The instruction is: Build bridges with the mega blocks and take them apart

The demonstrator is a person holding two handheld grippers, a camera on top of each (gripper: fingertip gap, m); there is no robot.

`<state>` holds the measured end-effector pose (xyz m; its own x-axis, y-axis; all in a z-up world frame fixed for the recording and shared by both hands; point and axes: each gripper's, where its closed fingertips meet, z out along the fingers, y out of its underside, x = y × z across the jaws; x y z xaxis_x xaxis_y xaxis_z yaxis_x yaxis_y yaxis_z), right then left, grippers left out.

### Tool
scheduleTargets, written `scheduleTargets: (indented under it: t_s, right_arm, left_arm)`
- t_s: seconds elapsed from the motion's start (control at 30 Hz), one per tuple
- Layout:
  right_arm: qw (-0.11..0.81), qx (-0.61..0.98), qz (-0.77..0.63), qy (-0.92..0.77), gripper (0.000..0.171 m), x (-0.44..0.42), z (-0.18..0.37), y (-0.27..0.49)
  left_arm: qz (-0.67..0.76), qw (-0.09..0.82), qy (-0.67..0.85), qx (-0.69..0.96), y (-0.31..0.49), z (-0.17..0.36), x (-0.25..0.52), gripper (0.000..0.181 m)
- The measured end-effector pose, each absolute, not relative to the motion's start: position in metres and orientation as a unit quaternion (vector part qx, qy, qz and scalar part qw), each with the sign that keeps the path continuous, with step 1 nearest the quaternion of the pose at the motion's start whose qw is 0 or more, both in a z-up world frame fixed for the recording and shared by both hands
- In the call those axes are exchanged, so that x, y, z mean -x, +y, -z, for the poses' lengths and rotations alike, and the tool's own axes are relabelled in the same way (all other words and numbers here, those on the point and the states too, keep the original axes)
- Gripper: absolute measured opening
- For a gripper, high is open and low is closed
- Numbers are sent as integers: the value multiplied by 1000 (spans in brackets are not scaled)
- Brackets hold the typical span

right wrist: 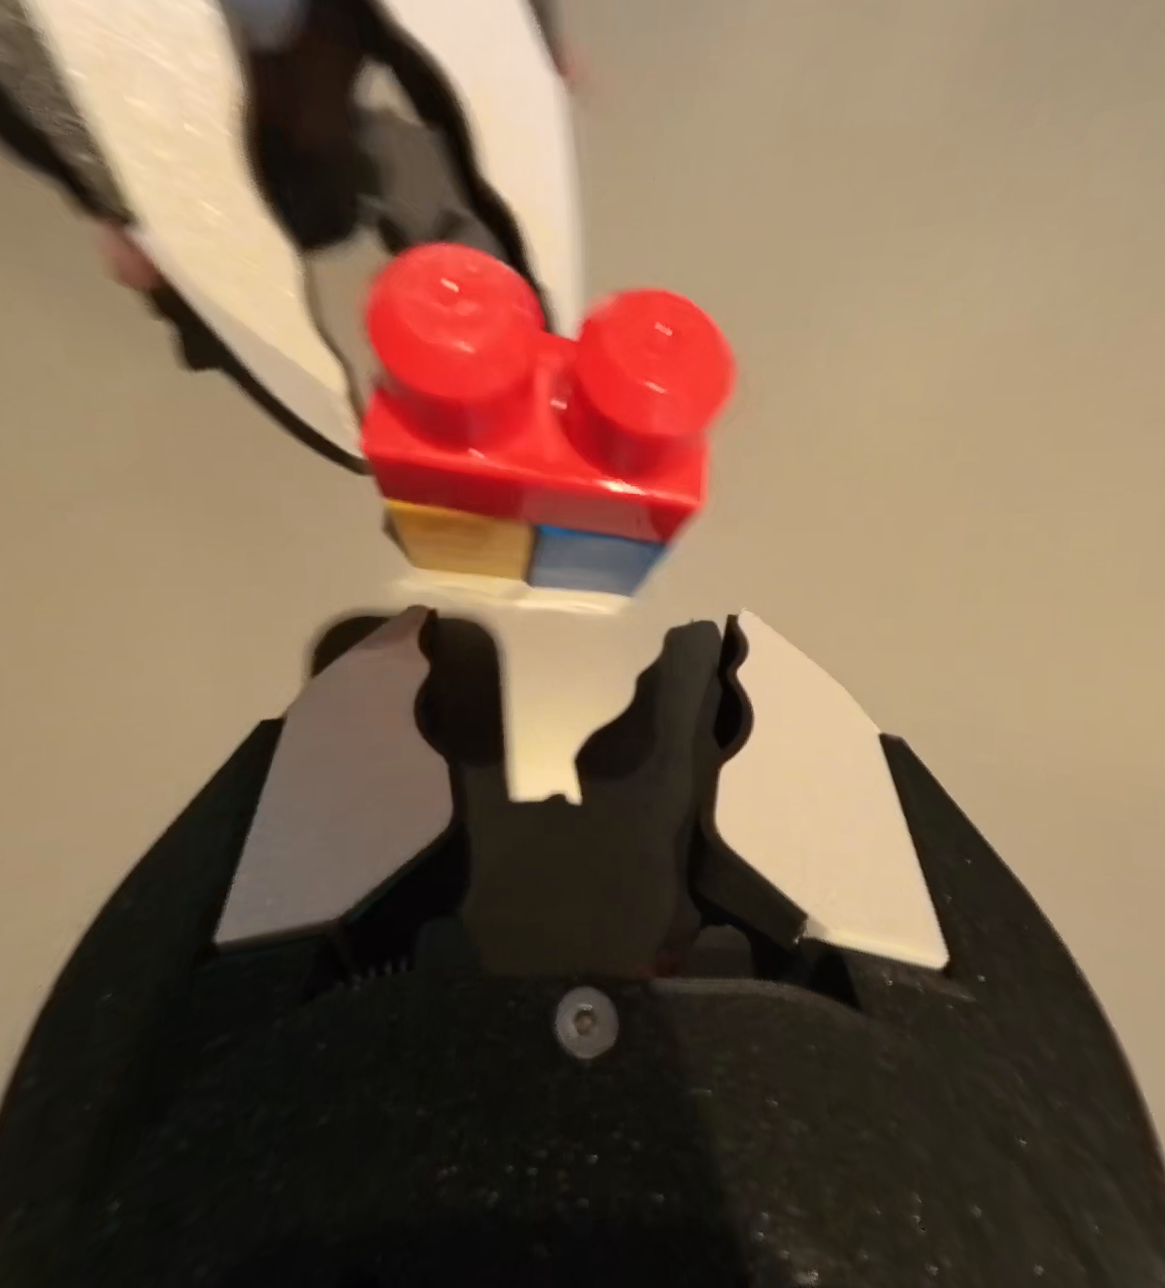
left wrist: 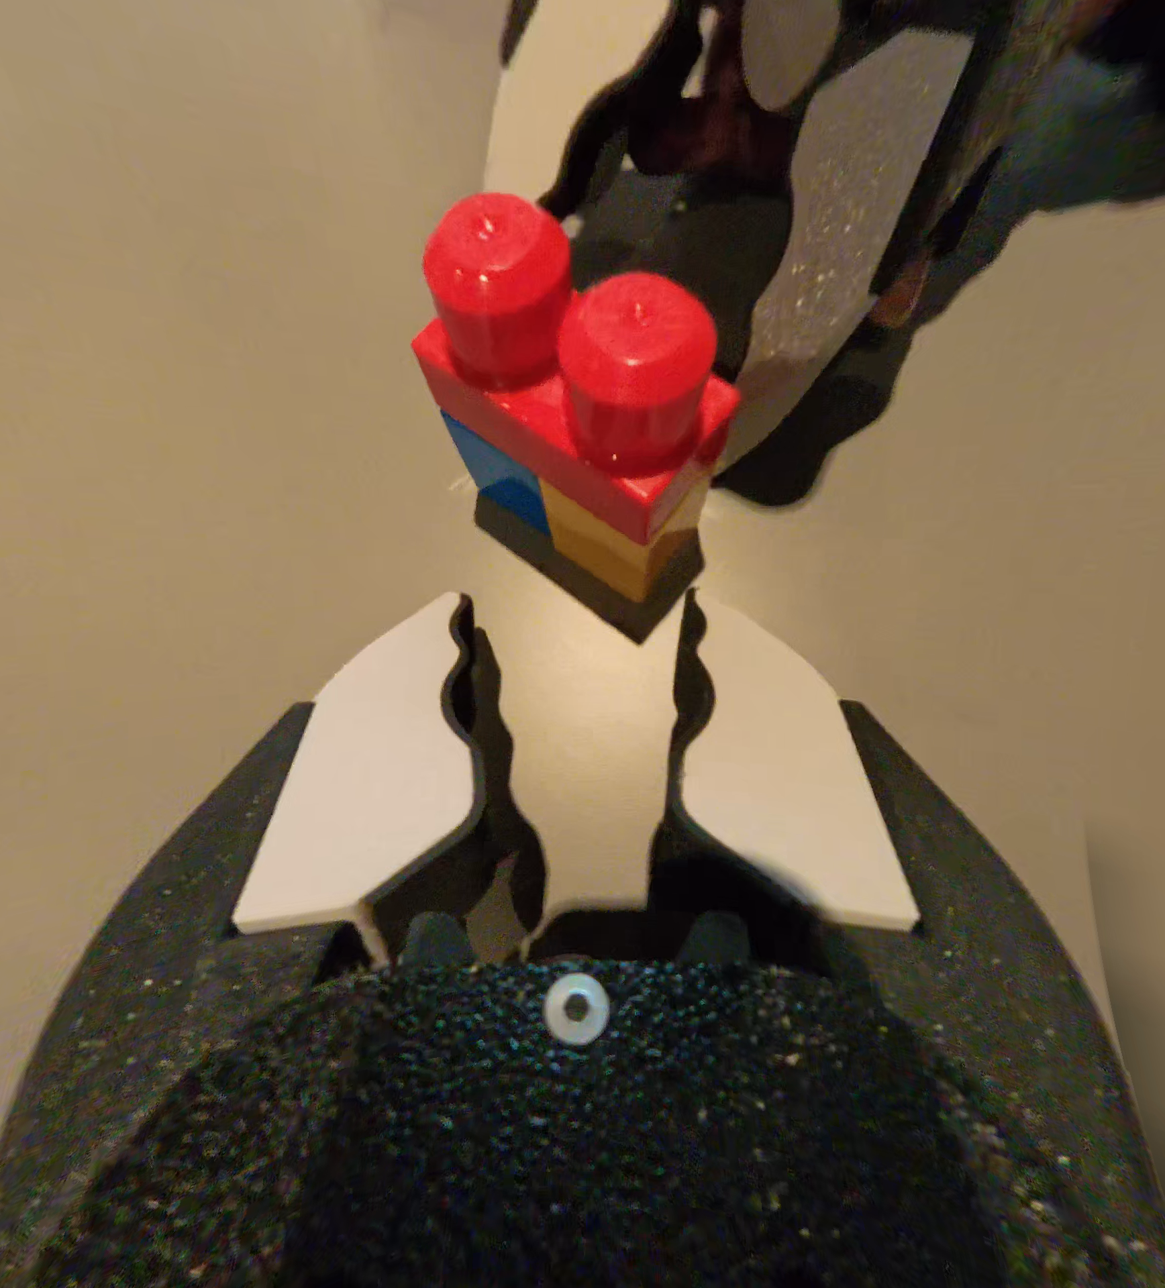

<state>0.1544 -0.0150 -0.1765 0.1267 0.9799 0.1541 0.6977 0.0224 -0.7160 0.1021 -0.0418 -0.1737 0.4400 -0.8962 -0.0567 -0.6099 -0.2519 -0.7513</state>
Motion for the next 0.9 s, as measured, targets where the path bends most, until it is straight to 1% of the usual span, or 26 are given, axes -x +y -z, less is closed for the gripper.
scheduleTargets:
  t_s: [0.03, 0.1, 0.2, 0.33, 0.43, 0.53, 0.6, 0.73, 0.9]
  right_arm:
    - [347, 670, -202, -624, 76, -158, 176, -10]
    - [350, 676, -203, -616, 75, -164, 176, -2]
    - [350, 680, -224, -604, 75, -163, 172, 1]
    - [353, 677, -203, -613, 75, -163, 175, 1]
    - [357, 674, -202, -614, 74, -162, 174, 1]
    - [359, 670, -204, -617, 75, -163, 174, -1]
    - [361, 662, -204, -625, 75, -164, 173, -3]
    - [360, 631, -206, -656, 75, -167, 172, -14]
    - [351, 608, -243, -670, 73, -163, 171, -26]
  left_arm:
    - [198, 378, 460, 779, -42, 170, -103, 56]
    - [192, 403, 400, 800, -42, 163, -105, 55]
    - [191, 424, 354, 811, -43, 156, -116, 61]
    - [155, 407, 348, 830, -44, 166, -125, 68]
    - [143, 397, 350, 836, -41, 170, -130, 56]
    - [157, 389, 381, 824, -39, 170, -136, 44]
    - [185, 371, 428, 803, -41, 170, -138, 43]
    - [268, 307, 547, 731, -47, 170, -129, 42]
    - [255, 287, 667, 638, -49, 172, -118, 41]
